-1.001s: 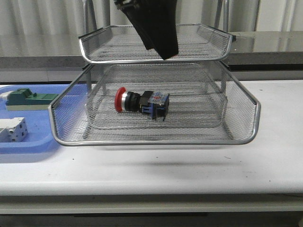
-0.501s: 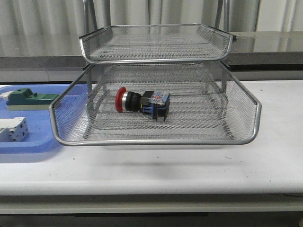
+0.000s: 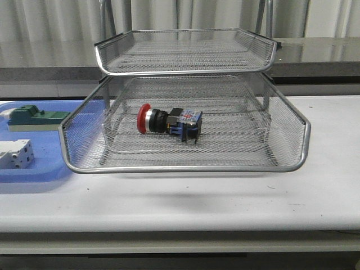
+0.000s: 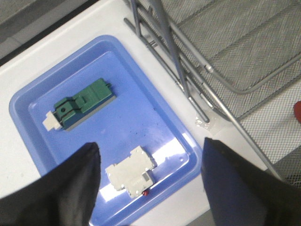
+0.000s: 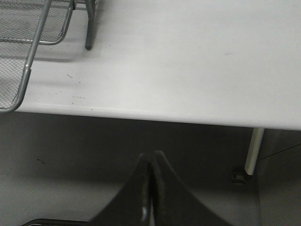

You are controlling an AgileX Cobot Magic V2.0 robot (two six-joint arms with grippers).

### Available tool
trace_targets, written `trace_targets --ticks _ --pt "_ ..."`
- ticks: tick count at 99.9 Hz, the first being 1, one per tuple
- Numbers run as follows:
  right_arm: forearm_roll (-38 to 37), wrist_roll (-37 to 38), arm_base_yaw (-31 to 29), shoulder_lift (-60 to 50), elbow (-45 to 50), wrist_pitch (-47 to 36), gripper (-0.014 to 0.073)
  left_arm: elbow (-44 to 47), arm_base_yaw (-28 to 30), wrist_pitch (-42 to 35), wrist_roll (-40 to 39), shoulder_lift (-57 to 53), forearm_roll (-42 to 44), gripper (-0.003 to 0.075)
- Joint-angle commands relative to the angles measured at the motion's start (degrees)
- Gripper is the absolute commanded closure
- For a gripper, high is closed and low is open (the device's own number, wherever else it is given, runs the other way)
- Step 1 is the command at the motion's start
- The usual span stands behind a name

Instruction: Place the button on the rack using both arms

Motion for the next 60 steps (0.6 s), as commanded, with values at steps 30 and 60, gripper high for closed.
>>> trace_targets --ticks 30,60 --pt "-0.3 0.0 -0.1 0.1 -1.9 -3.2 0.0664 29.5 8.6 -28.6 -1.0 -23.8 -5.7 0.0283" --pt "-0.3 0.0 -0.1 0.1 -1.9 -3.2 0.0664 53.4 9.7 -46.1 -1.0 -42.5 -9.4 0.0283"
